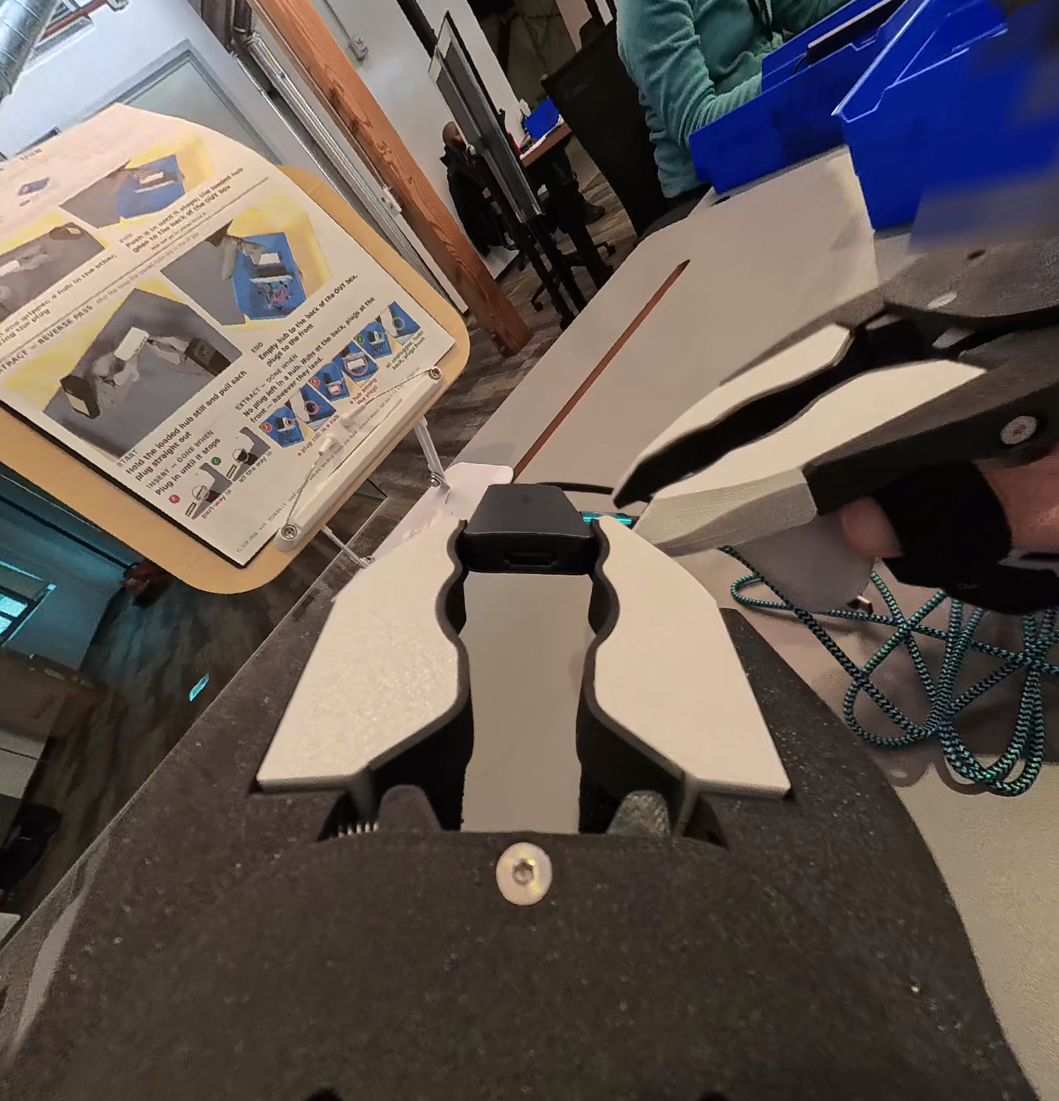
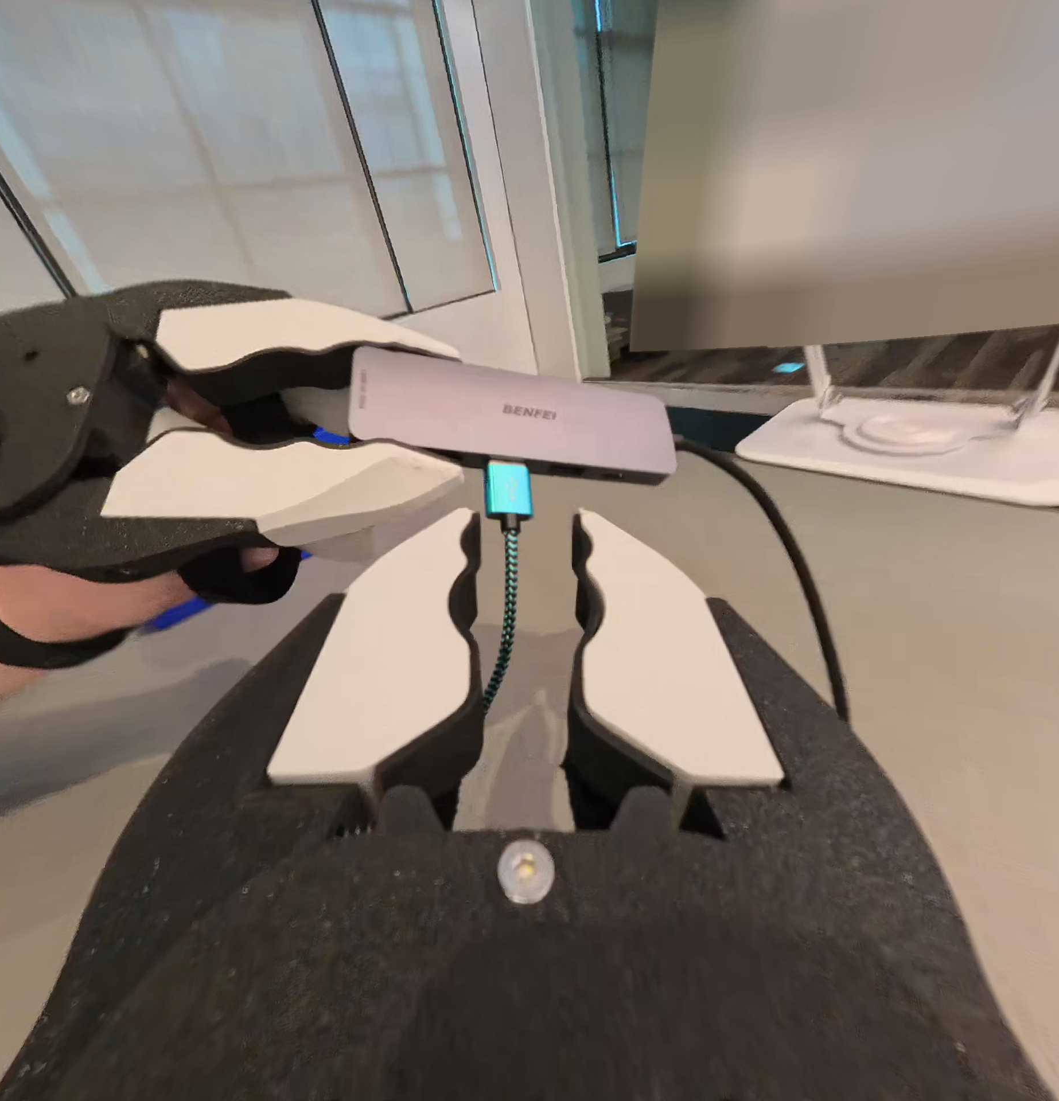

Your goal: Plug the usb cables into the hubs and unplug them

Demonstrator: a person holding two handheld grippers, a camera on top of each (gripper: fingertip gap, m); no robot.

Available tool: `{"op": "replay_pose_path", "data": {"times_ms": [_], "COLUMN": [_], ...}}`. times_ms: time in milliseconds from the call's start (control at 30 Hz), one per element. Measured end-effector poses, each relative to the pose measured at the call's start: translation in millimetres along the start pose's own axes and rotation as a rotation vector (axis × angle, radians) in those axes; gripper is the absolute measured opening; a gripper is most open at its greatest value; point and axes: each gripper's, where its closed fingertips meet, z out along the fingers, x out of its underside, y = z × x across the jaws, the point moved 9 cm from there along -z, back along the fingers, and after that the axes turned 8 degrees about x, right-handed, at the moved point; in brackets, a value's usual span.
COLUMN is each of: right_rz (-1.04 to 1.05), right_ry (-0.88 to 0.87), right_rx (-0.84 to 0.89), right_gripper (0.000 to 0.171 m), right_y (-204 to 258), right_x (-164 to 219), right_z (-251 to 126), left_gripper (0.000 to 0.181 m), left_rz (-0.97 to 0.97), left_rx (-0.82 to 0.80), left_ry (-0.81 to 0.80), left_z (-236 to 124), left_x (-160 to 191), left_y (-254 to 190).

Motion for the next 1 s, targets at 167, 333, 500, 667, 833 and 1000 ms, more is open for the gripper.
{"op": "replay_pose_path", "data": {"times_ms": [167,333,500,667,833,1000], "right_rz": [0.229,0.323,0.258,0.338,0.318,0.097], "right_ry": [-0.085,-0.136,-0.195,-0.196,-0.161,-0.053], "right_rx": [-0.111,-0.189,-0.157,-0.190,-0.192,-0.062], "right_gripper": [0.027,0.028,0.023,0.015,0.015,0.015], "right_y": [-7,-9,-3,-3,-3,-1], "right_x": [5,9,7,11,10,-1], "right_z": [3,6,5,10,10,7], "left_gripper": [0.038,0.038,0.038,0.039,0.039,0.039], "left_rz": [0.011,0.004,-0.001,0.000,-0.019,0.010], "left_rx": [-0.005,-0.017,-0.027,-0.025,-0.015,-0.043], "left_ry": [-0.006,-0.015,-0.024,-0.021,-0.015,0.046], "left_z": [0,-1,0,0,0,3], "left_x": [-5,-6,-7,-7,-5,-1], "left_y": [1,0,0,1,1,0]}}
